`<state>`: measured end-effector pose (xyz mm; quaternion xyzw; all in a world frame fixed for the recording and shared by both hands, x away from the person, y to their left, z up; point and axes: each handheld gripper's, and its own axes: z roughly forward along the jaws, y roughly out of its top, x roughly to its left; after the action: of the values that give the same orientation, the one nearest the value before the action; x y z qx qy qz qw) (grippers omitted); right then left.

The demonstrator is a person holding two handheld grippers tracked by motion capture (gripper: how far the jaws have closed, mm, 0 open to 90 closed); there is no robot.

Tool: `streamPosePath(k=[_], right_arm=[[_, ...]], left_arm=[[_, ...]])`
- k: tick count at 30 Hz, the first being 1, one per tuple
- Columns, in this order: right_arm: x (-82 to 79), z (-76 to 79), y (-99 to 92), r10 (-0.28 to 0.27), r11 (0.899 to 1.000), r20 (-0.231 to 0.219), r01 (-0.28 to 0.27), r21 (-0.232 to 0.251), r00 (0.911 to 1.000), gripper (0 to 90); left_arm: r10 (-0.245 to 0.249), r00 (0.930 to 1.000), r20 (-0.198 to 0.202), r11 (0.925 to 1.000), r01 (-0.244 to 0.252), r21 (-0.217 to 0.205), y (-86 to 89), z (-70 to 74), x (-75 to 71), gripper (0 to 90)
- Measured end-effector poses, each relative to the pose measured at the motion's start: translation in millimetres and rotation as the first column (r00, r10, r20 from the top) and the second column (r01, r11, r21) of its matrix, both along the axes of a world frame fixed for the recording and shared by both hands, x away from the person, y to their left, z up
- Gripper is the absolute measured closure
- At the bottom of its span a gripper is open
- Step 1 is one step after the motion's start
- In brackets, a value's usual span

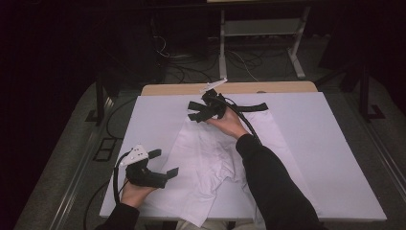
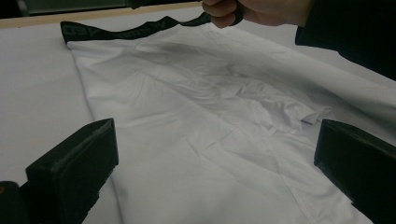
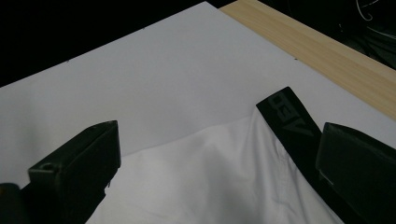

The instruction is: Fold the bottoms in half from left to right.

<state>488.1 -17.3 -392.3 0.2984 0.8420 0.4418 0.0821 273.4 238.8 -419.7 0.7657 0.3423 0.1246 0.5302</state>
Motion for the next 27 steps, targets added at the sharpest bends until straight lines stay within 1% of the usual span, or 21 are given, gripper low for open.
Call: streamPosePath(k=[6,9,12,16,20,27], right_arm=[[8.1,-3.0,2.7,-0.011,1.0,-0.006,0.011,-0.007,0.9999,0.0],[12.6,-4.0,4.0,-0.017,1.0,-0.005,0.017,-0.021,0.9998,0.0],[17.4,-3.4,4.5,-0.026,1.0,-0.012,0.026,-0.017,0.9996,0.0],[22.9,-2.3,7.0,-0.03,0.999,-0.011,0.029,-0.023,0.9995,0.0],[26.7,-2.2,10.0,-0.028,1.0,-0.008,0.028,-0.005,0.9996,2.0],[32.7,-5.0,18.5,-0.023,1.0,-0.015,0.023,-0.013,0.9996,2.0]], left_arm=[[-0.001,1.0,0.0,1.0,0.001,-0.002,0.1,0.0,-0.1,0.0],[-0.002,1.0,0.0,1.0,0.002,-0.003,0.2,0.1,-0.1,0.0],[-0.002,1.0,-0.001,1.0,0.002,-0.004,0.3,-0.1,0.1,0.0],[-0.001,1.0,-0.001,1.0,0.001,-0.005,0.4,0.0,0.1,0.0],[-0.004,1.0,-0.001,1.0,0.004,-0.005,0.1,0.0,0.2,0.0],[-0.004,1.0,0.0,1.0,0.004,-0.007,0.2,0.0,0.3,0.0]])
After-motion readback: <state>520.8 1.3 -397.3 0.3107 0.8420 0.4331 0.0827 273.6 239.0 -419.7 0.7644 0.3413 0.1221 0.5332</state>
